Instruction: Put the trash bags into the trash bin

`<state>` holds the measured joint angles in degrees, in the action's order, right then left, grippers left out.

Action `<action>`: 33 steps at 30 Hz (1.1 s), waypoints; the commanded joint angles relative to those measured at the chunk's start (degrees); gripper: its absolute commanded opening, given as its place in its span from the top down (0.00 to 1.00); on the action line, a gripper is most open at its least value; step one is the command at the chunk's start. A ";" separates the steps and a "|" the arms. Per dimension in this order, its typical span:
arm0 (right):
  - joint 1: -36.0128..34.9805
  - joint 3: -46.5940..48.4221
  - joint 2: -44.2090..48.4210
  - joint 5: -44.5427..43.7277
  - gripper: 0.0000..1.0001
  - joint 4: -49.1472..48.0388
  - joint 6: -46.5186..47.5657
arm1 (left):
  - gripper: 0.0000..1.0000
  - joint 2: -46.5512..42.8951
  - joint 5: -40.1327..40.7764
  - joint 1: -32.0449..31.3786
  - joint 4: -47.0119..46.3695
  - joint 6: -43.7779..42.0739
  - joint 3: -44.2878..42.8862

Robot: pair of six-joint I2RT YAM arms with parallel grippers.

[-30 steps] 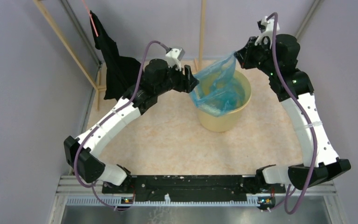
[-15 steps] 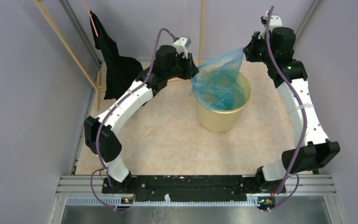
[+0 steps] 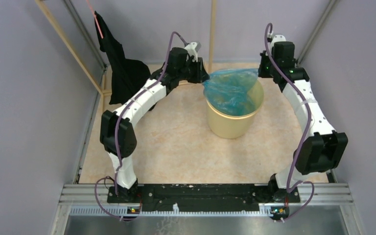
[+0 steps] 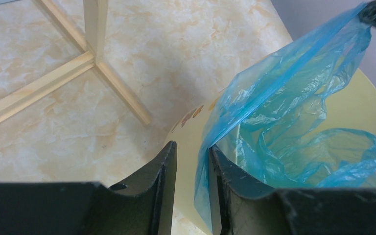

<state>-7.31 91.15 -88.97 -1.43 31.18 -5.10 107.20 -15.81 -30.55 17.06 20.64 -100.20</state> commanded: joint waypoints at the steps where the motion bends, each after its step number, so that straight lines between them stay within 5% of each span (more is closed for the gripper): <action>1: 1.45 -2.60 0.09 -1.18 1.00 -2.89 -1.33 | 0.66 -0.47 -2.32 1.25 -3.75 0.94 1.98; 10: 4.32 -6.07 -2.86 7.94 1.00 -0.82 -6.05 | 0.73 -2.63 -10.11 2.76 -10.63 5.45 13.50; 17: 4.32 -3.06 -0.73 3.87 1.00 2.95 -6.59 | 0.73 -6.30 -16.50 2.84 -17.47 10.15 23.08; 20: 4.32 1.61 -1.35 0.23 0.73 7.42 -6.30 | 0.73 -7.74 -19.15 2.77 -20.65 13.04 25.85; 24: 4.32 8.81 -1.01 -5.65 0.52 15.31 -6.39 | 0.70 -9.13 -21.09 2.81 -19.84 13.76 26.76; 29: 2.96 14.67 3.13 -4.98 0.37 20.48 -9.00 | 0.56 -10.39 -21.63 2.90 -20.15 12.48 28.75; 33: -2.96 13.31 5.60 7.36 0.29 17.37 -12.64 | 0.58 -9.84 -21.79 2.88 -19.15 12.40 29.26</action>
<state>-4.82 103.28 -87.70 -3.51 48.71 -13.87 99.07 -35.48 -27.64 -0.03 33.06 -71.99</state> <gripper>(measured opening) 0.671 0.442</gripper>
